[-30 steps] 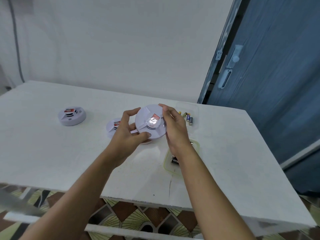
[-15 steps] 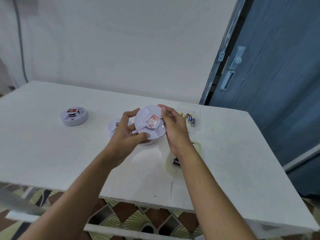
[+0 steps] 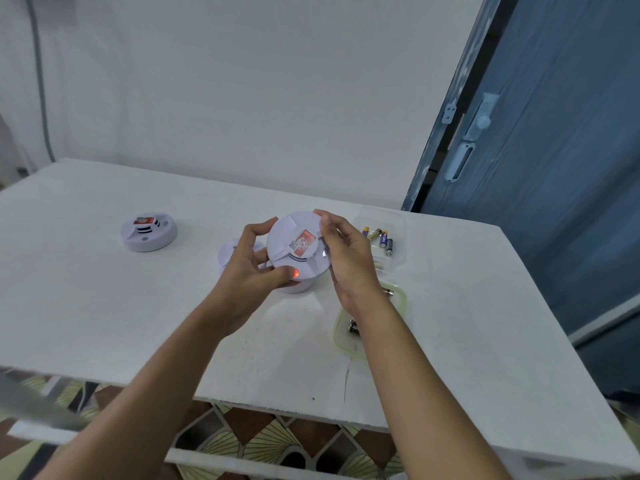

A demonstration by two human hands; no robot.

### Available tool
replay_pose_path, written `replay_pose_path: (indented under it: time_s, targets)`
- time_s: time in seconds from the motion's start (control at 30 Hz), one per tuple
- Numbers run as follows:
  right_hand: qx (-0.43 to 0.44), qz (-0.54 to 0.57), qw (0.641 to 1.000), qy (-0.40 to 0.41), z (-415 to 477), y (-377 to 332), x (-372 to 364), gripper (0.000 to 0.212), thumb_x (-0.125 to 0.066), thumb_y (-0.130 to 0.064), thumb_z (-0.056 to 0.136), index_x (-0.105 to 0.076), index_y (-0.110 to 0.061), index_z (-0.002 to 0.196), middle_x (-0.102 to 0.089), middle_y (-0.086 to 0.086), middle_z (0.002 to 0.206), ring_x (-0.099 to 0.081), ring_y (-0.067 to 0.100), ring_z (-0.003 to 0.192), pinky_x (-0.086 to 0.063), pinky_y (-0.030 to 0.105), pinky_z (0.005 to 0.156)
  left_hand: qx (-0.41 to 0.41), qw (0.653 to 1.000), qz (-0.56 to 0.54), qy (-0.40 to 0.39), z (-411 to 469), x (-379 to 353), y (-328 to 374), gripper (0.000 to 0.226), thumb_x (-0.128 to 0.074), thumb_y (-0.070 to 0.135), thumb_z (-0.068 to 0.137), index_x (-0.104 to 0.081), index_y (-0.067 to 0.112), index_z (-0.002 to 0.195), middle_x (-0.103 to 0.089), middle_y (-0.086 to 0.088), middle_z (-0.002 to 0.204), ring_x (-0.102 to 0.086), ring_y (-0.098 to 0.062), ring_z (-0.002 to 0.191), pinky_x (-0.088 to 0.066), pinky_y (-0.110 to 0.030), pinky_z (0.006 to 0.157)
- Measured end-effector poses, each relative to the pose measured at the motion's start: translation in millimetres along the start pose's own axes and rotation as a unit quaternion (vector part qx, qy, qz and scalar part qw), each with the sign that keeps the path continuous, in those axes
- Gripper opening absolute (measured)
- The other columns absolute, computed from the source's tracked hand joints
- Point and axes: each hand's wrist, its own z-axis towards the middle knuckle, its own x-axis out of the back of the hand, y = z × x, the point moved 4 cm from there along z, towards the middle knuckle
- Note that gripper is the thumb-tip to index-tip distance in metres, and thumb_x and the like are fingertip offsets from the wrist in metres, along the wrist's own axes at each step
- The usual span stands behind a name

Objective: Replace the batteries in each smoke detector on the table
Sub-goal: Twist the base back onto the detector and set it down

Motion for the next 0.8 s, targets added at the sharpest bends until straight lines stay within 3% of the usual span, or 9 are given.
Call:
replay_pose_path:
  time_s: [0.4, 0.6, 0.73, 0.8]
  targets:
    - [-0.015, 0.013, 1.0, 0.003, 12, 10, -13, 0.015, -0.06, -0.027, 0.099, -0.072, -0.021, 0.105, -0.074, -0.004, 0.104, -0.07, 0.006, 0.092, -0.055, 0.024, 0.081, 0.0, 1.0, -0.001, -0.013, 12, 16, -2, 0.07, -0.074, 0.005, 0.073, -0.042, 0.028, 0.13, -0.067, -0.011, 0.119, -0.066, -0.029, 0.108, -0.053, -0.052, 0.093]
    - [-0.027, 0.013, 0.999, 0.018, 17, 19, -23, 0.016, -0.06, -0.028, 0.099, -0.072, -0.021, 0.107, -0.074, -0.001, 0.108, -0.071, 0.009, 0.095, -0.057, 0.026, 0.082, 0.008, 1.0, -0.007, -0.023, 14, 31, -4, 0.071, -0.073, 0.005, 0.076, -0.041, 0.03, 0.134, -0.063, -0.011, 0.124, -0.067, -0.028, 0.107, -0.056, -0.047, 0.089]
    - [-0.051, -0.029, 0.998, 0.032, 20, 33, -31, 0.018, -0.063, -0.032, 0.098, -0.073, -0.021, 0.108, -0.075, 0.001, 0.107, -0.07, 0.017, 0.103, -0.059, 0.031, 0.087, 0.007, 0.984, 0.178, -0.012, 15, 45, -2, 0.105, -0.092, 0.03, 0.06, -0.029, 0.033, 0.145, -0.048, 0.015, 0.135, -0.058, -0.007, 0.114, -0.055, -0.025, 0.085]
    - [-0.068, -0.043, 0.997, 0.019, 20, 39, -39, 0.026, -0.062, -0.035, 0.098, -0.072, -0.016, 0.114, -0.076, 0.002, 0.107, -0.071, 0.017, 0.101, -0.058, 0.027, 0.082, -0.016, 0.953, 0.303, 0.004, 18, 52, 2, 0.119, -0.093, 0.039, 0.054, -0.023, 0.03, 0.15, -0.038, 0.014, 0.143, -0.047, -0.005, 0.123, -0.049, -0.027, 0.097]
